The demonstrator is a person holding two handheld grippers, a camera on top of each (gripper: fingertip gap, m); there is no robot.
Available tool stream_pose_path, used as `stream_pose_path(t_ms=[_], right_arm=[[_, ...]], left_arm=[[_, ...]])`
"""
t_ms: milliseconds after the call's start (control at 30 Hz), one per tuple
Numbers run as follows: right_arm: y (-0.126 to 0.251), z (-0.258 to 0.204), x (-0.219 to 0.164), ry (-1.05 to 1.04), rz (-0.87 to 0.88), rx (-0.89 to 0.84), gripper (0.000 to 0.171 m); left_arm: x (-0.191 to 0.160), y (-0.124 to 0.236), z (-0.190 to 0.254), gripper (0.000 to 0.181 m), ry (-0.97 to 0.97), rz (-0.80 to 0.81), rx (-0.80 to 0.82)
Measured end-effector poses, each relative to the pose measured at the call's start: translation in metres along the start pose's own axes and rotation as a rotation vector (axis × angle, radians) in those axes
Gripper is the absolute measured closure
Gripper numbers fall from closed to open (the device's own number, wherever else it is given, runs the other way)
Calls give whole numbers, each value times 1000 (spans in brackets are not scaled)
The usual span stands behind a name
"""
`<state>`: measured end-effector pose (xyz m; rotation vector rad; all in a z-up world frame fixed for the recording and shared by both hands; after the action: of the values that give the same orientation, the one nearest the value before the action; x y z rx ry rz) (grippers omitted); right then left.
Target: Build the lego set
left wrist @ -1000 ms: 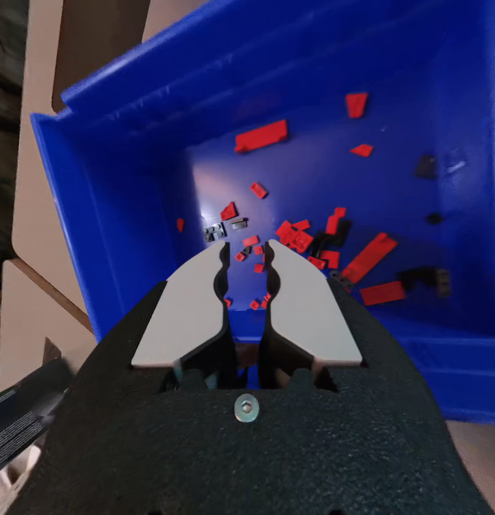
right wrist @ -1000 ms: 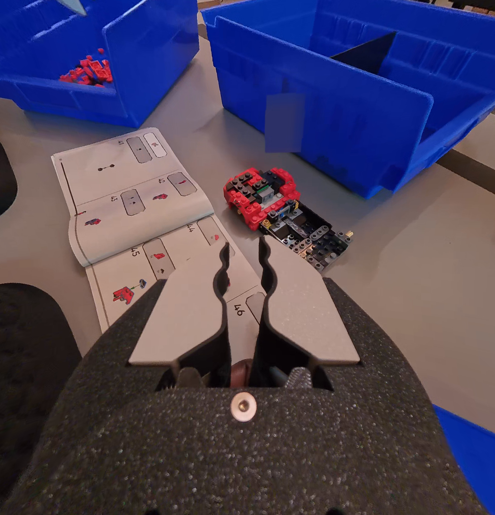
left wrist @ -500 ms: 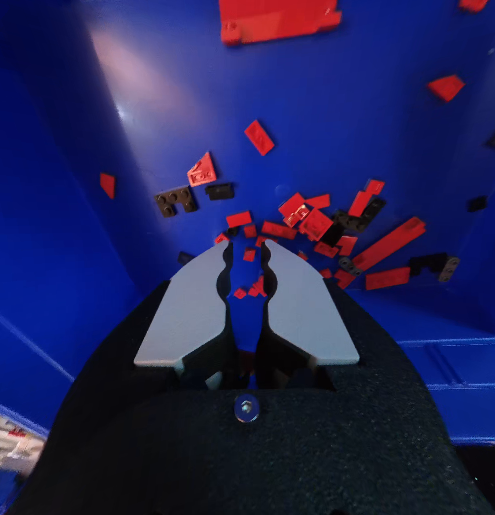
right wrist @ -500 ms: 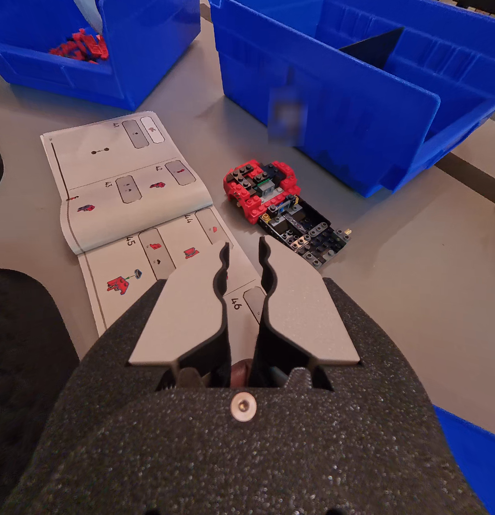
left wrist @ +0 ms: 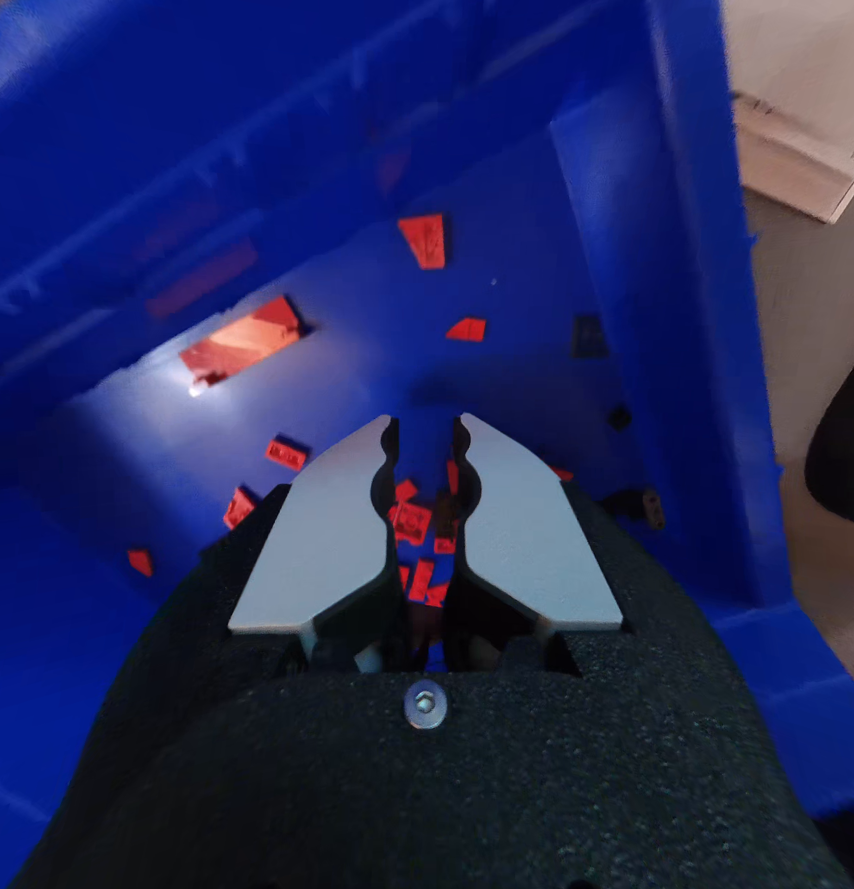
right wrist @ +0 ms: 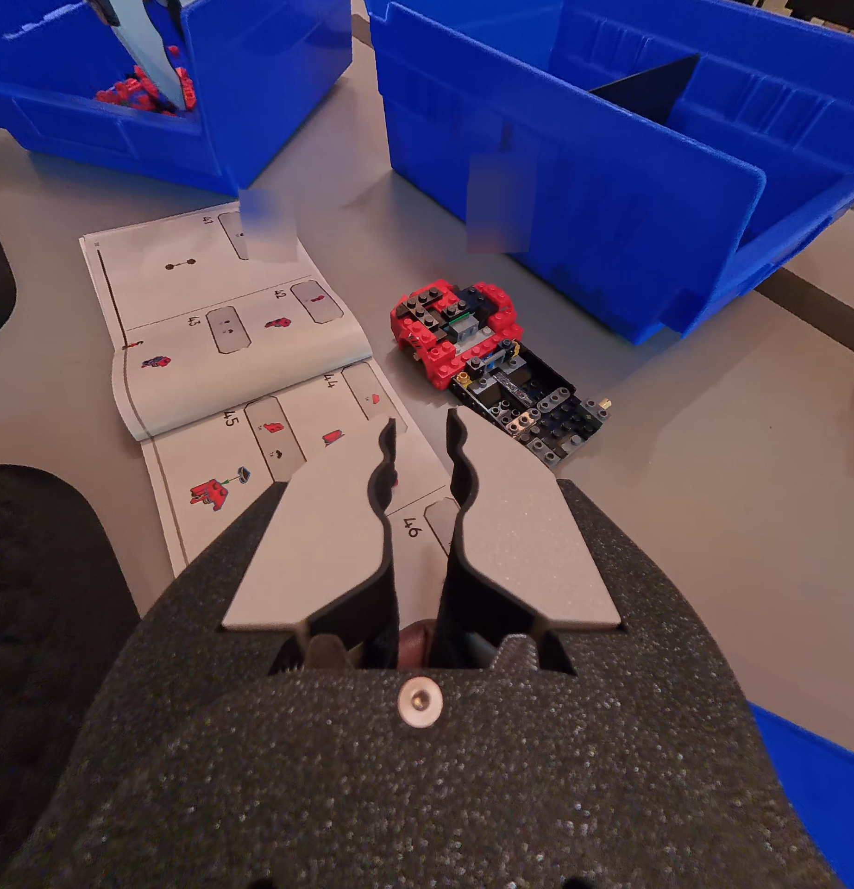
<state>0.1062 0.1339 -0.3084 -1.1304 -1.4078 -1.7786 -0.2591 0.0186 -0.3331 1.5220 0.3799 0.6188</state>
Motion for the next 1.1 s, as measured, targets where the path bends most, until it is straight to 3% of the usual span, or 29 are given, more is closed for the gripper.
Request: stream_pose_path(t_ms=[300,633,867,967,1100], right_arm=[[1,0,0,8,-3,-6,151],[0,0,-1,19,-14,-10,151],[0,0,-2,26,-20,-15,151],[0,0,-2,22,-17,-14,151],[0,-1,-1,25,-14,-13,151]], left_arm=[[30,-14,8,160,-175,64,61],[31,-19,17,158,-159,83,-25],[34,-19,16,181,-132,98,-32],[30,-14,11,181,-139,76,21],[45,14,9,181,-101,195,115]])
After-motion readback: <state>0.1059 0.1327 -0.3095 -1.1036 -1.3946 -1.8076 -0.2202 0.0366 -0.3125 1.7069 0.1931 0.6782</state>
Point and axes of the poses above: each gripper's, where its closed fingertips meet, y back along the fingers, x out of its top, z = x × y across the jaws, the point moved 1 cm from there along y, back along the fingers, and after that the axes turned 2 degrees about -x, right-handed, at the moved point
